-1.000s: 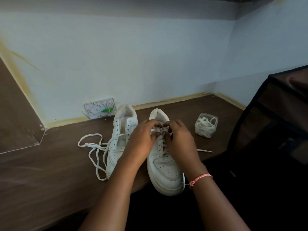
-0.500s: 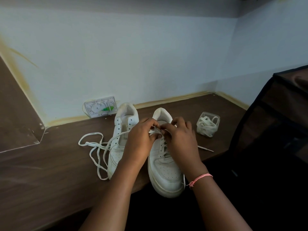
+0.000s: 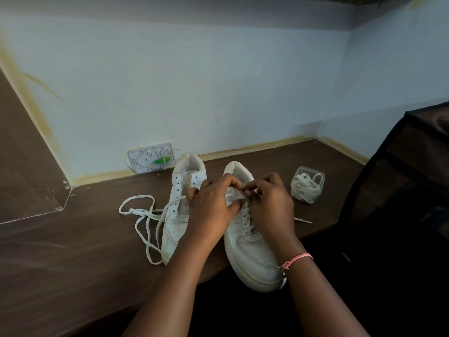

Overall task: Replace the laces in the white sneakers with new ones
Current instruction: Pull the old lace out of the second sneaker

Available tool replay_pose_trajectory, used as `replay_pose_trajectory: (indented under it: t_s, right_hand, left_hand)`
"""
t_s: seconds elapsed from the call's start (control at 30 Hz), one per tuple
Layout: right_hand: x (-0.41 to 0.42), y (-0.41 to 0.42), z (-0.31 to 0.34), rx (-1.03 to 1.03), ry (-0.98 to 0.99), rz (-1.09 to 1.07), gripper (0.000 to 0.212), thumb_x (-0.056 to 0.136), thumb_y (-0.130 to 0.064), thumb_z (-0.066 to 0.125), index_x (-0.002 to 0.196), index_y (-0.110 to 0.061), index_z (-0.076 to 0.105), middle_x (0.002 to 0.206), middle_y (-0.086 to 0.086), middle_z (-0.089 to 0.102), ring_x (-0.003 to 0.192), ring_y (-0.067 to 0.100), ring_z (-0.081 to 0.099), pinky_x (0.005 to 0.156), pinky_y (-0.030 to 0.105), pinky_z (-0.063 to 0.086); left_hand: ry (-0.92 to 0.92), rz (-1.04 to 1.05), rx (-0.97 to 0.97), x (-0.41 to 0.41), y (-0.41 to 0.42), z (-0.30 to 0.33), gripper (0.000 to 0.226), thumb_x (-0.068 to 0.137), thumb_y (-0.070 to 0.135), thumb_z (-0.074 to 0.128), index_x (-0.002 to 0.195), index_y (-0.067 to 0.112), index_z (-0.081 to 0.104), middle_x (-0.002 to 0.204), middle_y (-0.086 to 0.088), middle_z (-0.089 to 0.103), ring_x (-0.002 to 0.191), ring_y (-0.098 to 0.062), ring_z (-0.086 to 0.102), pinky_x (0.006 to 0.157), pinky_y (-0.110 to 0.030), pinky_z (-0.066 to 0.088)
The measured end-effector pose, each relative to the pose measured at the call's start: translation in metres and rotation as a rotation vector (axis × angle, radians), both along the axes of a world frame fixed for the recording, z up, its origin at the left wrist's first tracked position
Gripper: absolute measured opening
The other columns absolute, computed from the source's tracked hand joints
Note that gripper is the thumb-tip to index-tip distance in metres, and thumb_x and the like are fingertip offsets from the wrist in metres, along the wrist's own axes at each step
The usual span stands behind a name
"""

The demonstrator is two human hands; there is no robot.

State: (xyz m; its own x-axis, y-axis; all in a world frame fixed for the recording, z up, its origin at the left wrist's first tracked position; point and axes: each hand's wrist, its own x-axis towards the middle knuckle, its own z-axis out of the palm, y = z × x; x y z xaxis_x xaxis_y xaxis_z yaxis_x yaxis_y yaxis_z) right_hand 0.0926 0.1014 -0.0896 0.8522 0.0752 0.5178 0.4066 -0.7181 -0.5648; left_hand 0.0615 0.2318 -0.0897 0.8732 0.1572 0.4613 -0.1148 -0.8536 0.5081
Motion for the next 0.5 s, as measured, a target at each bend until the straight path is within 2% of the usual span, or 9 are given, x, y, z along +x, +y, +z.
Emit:
replay_pose_trajectory:
  t_s: [0.07, 0.17, 0.23, 0.3, 0.33, 0.37, 0.43, 0.47, 0.5]
  right_hand:
    - [-0.001, -0.002, 0.002, 0.001, 0.016, -0.011, 0.011, 0.088, -0.012, 0.067, 0.095, -0.019, 0.071, 0.106, -0.006, 0.053, 0.080, 0.010, 0.056, 0.056, 0.014, 0.032]
    - [-0.004, -0.001, 0.005, -0.009, 0.029, -0.010, 0.007, 0.089, -0.014, 0.065, 0.093, -0.018, 0.068, 0.108, -0.008, 0.051, 0.079, 0.011, 0.057, 0.058, 0.018, 0.034]
    - [-0.005, -0.002, 0.007, -0.018, 0.032, -0.011, 0.006, 0.090, -0.014, 0.063, 0.094, -0.017, 0.066, 0.111, -0.008, 0.049, 0.079, 0.011, 0.058, 0.059, 0.020, 0.036]
    - [0.000, -0.006, 0.008, 0.024, 0.102, -0.025, 0.007, 0.093, -0.015, 0.059, 0.091, -0.019, 0.064, 0.111, -0.009, 0.047, 0.081, 0.010, 0.056, 0.062, 0.021, 0.040]
    - [0.004, -0.009, 0.009, 0.109, 0.196, -0.026, 0.009, 0.095, -0.017, 0.056, 0.090, -0.021, 0.063, 0.110, -0.009, 0.049, 0.083, 0.010, 0.057, 0.067, 0.024, 0.045]
    - [0.006, -0.012, 0.010, 0.288, 0.331, -0.010, 0.012, 0.096, -0.019, 0.054, 0.088, -0.023, 0.062, 0.109, -0.006, 0.053, 0.085, 0.013, 0.059, 0.071, 0.029, 0.050]
    - [0.008, -0.016, 0.016, 0.785, 0.644, 0.055, 0.018, 0.099, -0.015, 0.048, 0.088, -0.020, 0.062, 0.099, 0.005, 0.063, 0.083, 0.018, 0.063, 0.070, 0.034, 0.053]
    - [0.007, -0.016, 0.019, 0.980, 0.727, 0.072, 0.020, 0.099, -0.011, 0.046, 0.088, -0.018, 0.061, 0.092, 0.008, 0.065, 0.079, 0.019, 0.063, 0.067, 0.032, 0.053]
    - [0.006, -0.017, 0.020, 1.090, 0.719, 0.067, 0.019, 0.100, -0.010, 0.045, 0.089, -0.018, 0.059, 0.088, 0.009, 0.064, 0.076, 0.020, 0.062, 0.065, 0.032, 0.052]
  left_hand:
    - [0.020, -0.042, -0.040, 0.001, -0.002, -0.001, 0.030, 0.084, 0.040, 0.069, 0.109, 0.039, 0.052, 0.101, 0.022, 0.064, 0.106, -0.002, 0.053, 0.091, -0.032, 0.024]
    - [-0.002, -0.033, -0.008, 0.000, -0.004, -0.003, 0.034, 0.085, 0.043, 0.068, 0.115, 0.037, 0.054, 0.107, 0.020, 0.065, 0.107, -0.005, 0.055, 0.090, -0.031, 0.028]
    - [-0.018, -0.028, -0.003, 0.000, -0.005, -0.004, 0.030, 0.085, 0.041, 0.069, 0.113, 0.036, 0.058, 0.107, 0.017, 0.067, 0.107, -0.008, 0.055, 0.088, -0.028, 0.027]
    - [-0.028, -0.040, -0.026, 0.002, -0.005, -0.005, 0.028, 0.083, 0.040, 0.072, 0.108, 0.033, 0.061, 0.102, 0.017, 0.067, 0.103, -0.010, 0.056, 0.087, -0.029, 0.032]
    - [-0.030, -0.050, -0.049, 0.002, -0.005, -0.005, 0.028, 0.082, 0.041, 0.073, 0.106, 0.032, 0.061, 0.098, 0.018, 0.066, 0.099, -0.010, 0.056, 0.086, -0.031, 0.037]
    - [-0.030, -0.060, -0.073, 0.003, -0.005, -0.006, 0.029, 0.080, 0.041, 0.075, 0.103, 0.031, 0.061, 0.094, 0.019, 0.064, 0.096, -0.010, 0.056, 0.085, -0.033, 0.042]
    - [-0.030, -0.070, -0.097, 0.004, -0.006, -0.006, 0.029, 0.078, 0.041, 0.077, 0.100, 0.030, 0.060, 0.089, 0.021, 0.060, 0.092, -0.009, 0.056, 0.082, -0.035, 0.046]
    - [-0.038, -0.070, -0.096, 0.004, -0.007, -0.006, 0.029, 0.077, 0.041, 0.077, 0.099, 0.029, 0.060, 0.088, 0.021, 0.059, 0.091, -0.008, 0.056, 0.082, -0.035, 0.046]
    - [-0.046, -0.065, -0.091, 0.004, -0.008, -0.007, 0.029, 0.077, 0.041, 0.078, 0.098, 0.029, 0.060, 0.087, 0.021, 0.060, 0.090, -0.008, 0.057, 0.083, -0.034, 0.045]
